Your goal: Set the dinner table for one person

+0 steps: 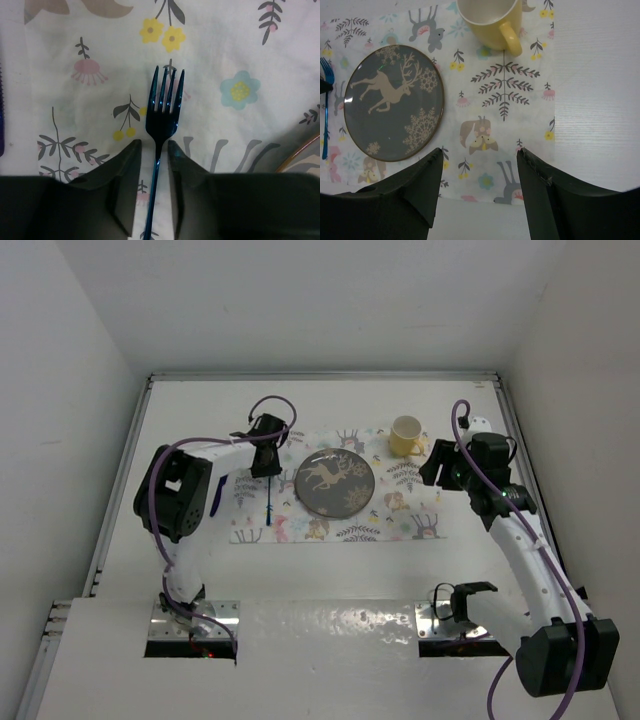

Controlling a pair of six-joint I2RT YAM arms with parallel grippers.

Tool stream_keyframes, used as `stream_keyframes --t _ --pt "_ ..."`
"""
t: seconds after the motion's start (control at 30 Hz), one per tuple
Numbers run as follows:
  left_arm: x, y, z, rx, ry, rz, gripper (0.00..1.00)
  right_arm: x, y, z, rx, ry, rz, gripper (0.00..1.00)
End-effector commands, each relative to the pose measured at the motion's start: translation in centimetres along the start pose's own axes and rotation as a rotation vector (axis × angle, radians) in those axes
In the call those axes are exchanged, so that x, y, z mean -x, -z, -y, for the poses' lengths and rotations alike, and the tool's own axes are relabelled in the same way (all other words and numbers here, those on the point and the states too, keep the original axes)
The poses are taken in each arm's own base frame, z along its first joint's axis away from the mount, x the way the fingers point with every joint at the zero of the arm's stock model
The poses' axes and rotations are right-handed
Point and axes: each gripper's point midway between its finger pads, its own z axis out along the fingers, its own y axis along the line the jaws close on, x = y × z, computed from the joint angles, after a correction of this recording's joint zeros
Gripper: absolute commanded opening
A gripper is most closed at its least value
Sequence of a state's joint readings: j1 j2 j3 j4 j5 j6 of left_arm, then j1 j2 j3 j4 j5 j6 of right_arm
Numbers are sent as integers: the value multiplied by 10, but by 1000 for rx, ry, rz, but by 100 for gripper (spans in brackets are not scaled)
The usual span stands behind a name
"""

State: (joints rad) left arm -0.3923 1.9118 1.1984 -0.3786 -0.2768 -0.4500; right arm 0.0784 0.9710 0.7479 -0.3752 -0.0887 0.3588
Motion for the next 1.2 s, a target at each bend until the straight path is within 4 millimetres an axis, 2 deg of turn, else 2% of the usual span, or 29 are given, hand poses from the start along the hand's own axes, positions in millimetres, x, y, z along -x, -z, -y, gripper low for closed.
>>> stream_keyframes --t 0.0,0.07,0.13,0.17,0.27,0.3,0.4,0.47,0.7,1.17 --pt "14 10 1 0 8 51 29 10 3 -4 11 4 32 61" --pt "23 19 -2 8 6 76 33 10 4 -3 3 8 27 61" --pt "43 42 -9 -1 8 130 36 12 7 0 -14 8 34 61" --pt "48 47 -13 -2 9 138 36 12 7 1 -18 8 35 61" --pt "61 62 -42 -21 28 154 39 11 10 -1 -11 4 38 61" --pt "66 63 -60 -22 55 156 40 9 10 -1 -7 2 34 61" --pt "63 66 -96 22 53 150 45 6 12 -3 6 -4 35 61" --pt "53 62 -109 56 33 117 48 4 13 -4 13 -8 38 61" --pt "2 39 -120 92 13 -25 51 1 19 -5 17 -1 43 62" --pt "-48 29 -146 132 24 -156 51 -10 22 -5 36 -1 49 63"
